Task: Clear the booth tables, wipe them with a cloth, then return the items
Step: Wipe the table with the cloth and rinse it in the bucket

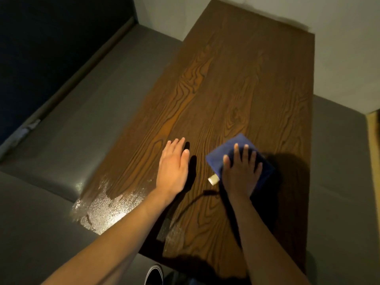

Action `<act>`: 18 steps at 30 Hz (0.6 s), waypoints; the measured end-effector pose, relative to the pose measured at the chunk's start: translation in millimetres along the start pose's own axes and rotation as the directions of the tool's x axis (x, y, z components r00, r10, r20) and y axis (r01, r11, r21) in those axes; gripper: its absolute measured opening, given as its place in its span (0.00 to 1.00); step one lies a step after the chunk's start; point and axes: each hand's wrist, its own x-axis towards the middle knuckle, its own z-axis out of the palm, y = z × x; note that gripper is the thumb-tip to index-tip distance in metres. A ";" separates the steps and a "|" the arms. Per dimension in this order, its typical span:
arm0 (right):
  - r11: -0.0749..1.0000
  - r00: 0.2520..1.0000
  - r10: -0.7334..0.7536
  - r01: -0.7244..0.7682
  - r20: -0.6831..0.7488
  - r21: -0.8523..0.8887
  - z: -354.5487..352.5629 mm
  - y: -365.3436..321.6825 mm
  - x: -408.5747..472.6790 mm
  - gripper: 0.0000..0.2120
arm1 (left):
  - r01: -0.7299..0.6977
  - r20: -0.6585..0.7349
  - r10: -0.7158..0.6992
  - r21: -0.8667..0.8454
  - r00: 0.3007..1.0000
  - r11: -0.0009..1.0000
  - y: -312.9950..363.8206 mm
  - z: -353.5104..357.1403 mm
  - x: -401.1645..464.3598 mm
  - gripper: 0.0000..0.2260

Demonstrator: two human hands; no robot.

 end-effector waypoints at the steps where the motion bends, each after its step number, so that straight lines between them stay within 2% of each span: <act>1: 1.000 1.000 0.015 -0.014 -0.015 0.023 3.0 -20.9 5.4 0.28 | 0.004 -0.007 -0.004 0.002 1.000 1.000 -0.1 1.4 4.1 0.28; 3: 0.995 0.996 -0.087 0.088 -0.025 0.043 6.9 -60.5 7.8 0.30 | -0.013 -0.022 0.013 0.025 1.000 1.000 1.4 2.3 18.6 0.30; 5: 0.959 0.958 -0.284 0.284 0.040 -0.002 8.9 -77.5 0.9 0.32 | -0.024 -0.036 0.027 0.060 0.999 0.998 3.2 2.6 37.3 0.34; 8: 0.875 0.873 -0.483 0.483 0.069 0.009 8.6 -49.1 2.7 0.29 | -0.009 -0.046 0.013 0.092 0.999 0.996 9.9 8.3 64.6 0.35; 10: 0.844 0.845 -0.535 0.534 0.021 0.042 11.0 -12.8 21.5 0.26 | 0.001 -0.047 0.003 0.090 0.999 0.996 18.3 18.5 79.2 0.33; 12: 0.883 0.884 -0.463 0.466 -0.062 0.060 10.1 19.1 56.7 0.26 | 0.029 -0.027 -0.027 0.057 0.999 0.998 27.5 30.7 88.3 0.30; 14: 0.951 0.948 -0.305 0.309 -0.091 0.031 3.7 33.7 103.2 0.27 | 0.037 0.001 -0.037 0.052 0.999 0.998 35.9 40.6 93.6 0.28; 16: 0.983 0.982 -0.173 0.177 -0.079 0.048 -2.4 27.3 149.0 0.28 | 0.050 -0.002 -0.050 0.052 0.999 0.997 39.6 47.7 101.6 0.27; 18: 0.990 0.992 -0.120 0.123 -0.034 0.076 -6.6 1.7 179.8 0.29 | 0.076 -0.050 -0.074 0.038 0.996 0.996 37.7 47.5 109.7 0.29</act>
